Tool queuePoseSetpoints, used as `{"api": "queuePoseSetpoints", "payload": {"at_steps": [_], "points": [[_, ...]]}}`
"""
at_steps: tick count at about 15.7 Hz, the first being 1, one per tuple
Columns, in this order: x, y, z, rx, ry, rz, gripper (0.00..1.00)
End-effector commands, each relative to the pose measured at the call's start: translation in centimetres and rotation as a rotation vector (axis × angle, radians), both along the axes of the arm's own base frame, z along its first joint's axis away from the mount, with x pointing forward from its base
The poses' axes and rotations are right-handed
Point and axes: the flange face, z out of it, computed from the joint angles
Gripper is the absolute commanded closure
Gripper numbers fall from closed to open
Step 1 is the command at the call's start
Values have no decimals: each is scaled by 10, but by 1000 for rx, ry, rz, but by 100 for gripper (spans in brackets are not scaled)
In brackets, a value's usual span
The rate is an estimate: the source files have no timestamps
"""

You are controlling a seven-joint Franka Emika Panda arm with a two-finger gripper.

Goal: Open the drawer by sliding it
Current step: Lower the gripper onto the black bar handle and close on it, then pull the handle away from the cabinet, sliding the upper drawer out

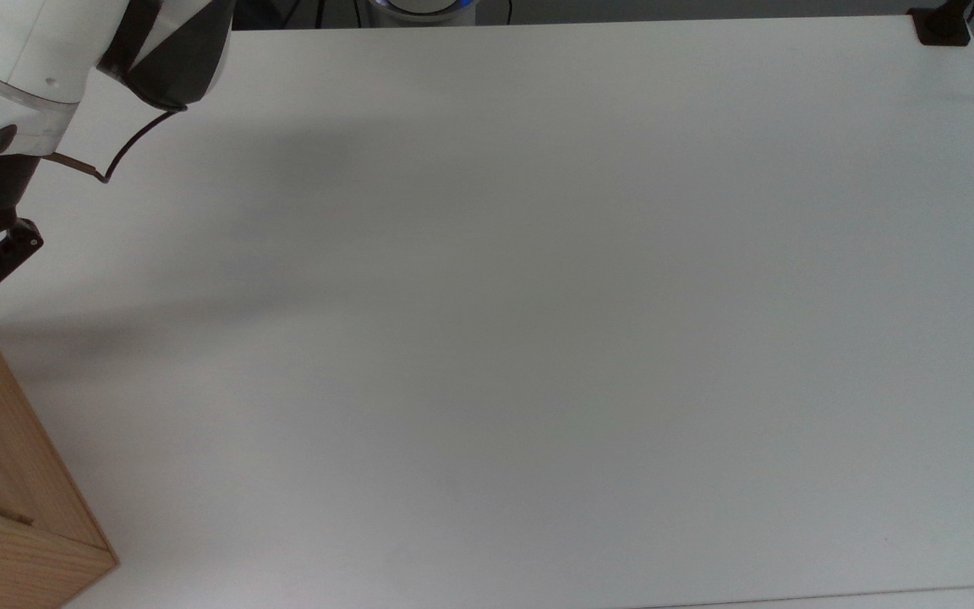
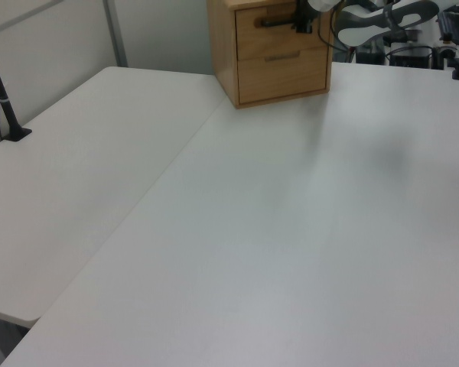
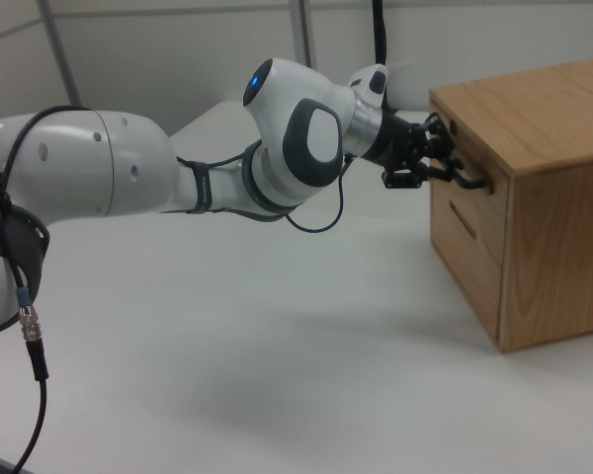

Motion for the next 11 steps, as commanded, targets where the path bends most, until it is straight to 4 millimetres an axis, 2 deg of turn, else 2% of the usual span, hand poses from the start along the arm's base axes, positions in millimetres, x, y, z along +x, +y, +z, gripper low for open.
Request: {"api": "queuePoseSetpoints", "payload": {"at_steps": [1, 5, 9, 11], "points": [[-1, 3, 5, -35, -1, 28, 100], [-6, 10, 14, -23, -11, 30, 100], [-37, 24, 29, 15, -2, 37, 100], [-51, 44, 30, 44, 11, 58, 100]]}}
